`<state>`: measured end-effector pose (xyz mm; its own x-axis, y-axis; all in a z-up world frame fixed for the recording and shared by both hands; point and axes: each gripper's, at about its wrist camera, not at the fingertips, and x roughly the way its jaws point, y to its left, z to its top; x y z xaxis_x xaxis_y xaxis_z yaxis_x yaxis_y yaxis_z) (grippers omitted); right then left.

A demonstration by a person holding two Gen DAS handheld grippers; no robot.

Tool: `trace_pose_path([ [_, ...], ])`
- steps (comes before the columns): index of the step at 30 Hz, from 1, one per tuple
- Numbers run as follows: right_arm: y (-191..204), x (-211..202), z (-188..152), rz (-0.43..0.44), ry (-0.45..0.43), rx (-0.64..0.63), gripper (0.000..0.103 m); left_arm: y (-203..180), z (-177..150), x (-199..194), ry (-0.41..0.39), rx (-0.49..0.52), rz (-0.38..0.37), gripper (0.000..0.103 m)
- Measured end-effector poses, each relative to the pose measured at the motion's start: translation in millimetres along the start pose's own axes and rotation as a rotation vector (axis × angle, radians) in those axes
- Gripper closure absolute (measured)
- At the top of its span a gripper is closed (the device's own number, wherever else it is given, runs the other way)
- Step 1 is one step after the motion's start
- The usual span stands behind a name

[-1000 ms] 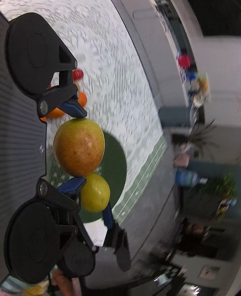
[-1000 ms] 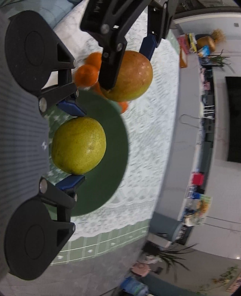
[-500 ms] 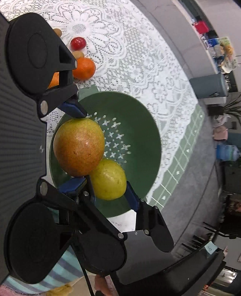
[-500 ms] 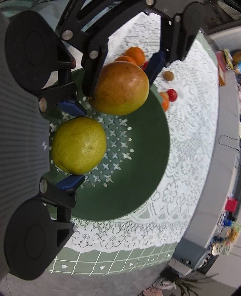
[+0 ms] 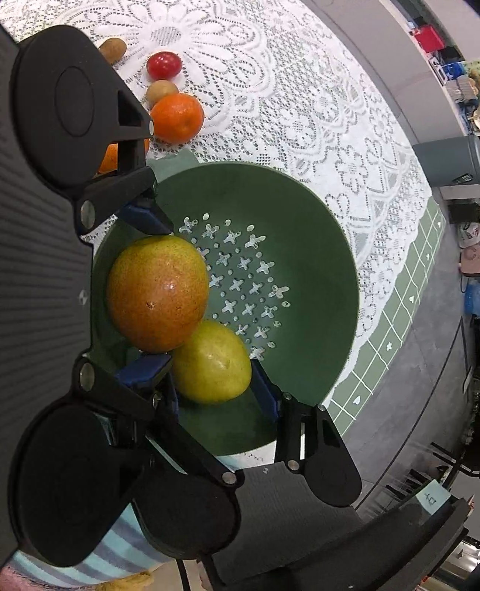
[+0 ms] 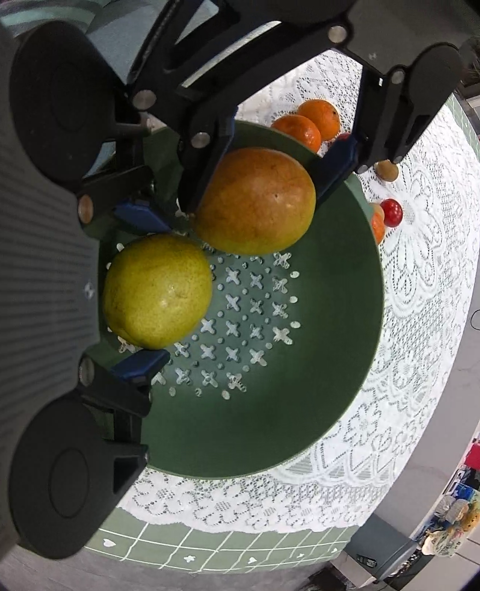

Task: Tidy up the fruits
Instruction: 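Lower both fruits into the colander and open both tools, then withdraw both tools from the colander back toward the fruit pile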

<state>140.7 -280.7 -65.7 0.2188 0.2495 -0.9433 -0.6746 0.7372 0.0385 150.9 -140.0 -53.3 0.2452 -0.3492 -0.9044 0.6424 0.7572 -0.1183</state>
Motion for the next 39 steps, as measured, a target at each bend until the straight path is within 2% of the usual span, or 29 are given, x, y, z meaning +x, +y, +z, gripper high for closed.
trace_pose_path([
  [8,-11,2,-5,0.027,0.016,0.006,0.036,-1,3,4,0.023,-0.011,-0.030,0.022],
  [16,-9,2,-4,0.020,0.036,-0.011,0.036,-2,3,6,0.019,-0.025,-0.014,0.022],
  [29,-6,-21,-13,-0.028,0.050,-0.032,0.034,-17,-1,12,0.041,0.034,0.072,0.022],
  [32,-3,-26,-13,-0.043,0.049,-0.028,0.028,-20,-1,10,0.033,0.037,0.093,0.024],
  [39,4,-39,-13,-0.082,0.035,-0.018,0.027,-19,-5,-6,-0.018,0.005,0.080,0.024],
])
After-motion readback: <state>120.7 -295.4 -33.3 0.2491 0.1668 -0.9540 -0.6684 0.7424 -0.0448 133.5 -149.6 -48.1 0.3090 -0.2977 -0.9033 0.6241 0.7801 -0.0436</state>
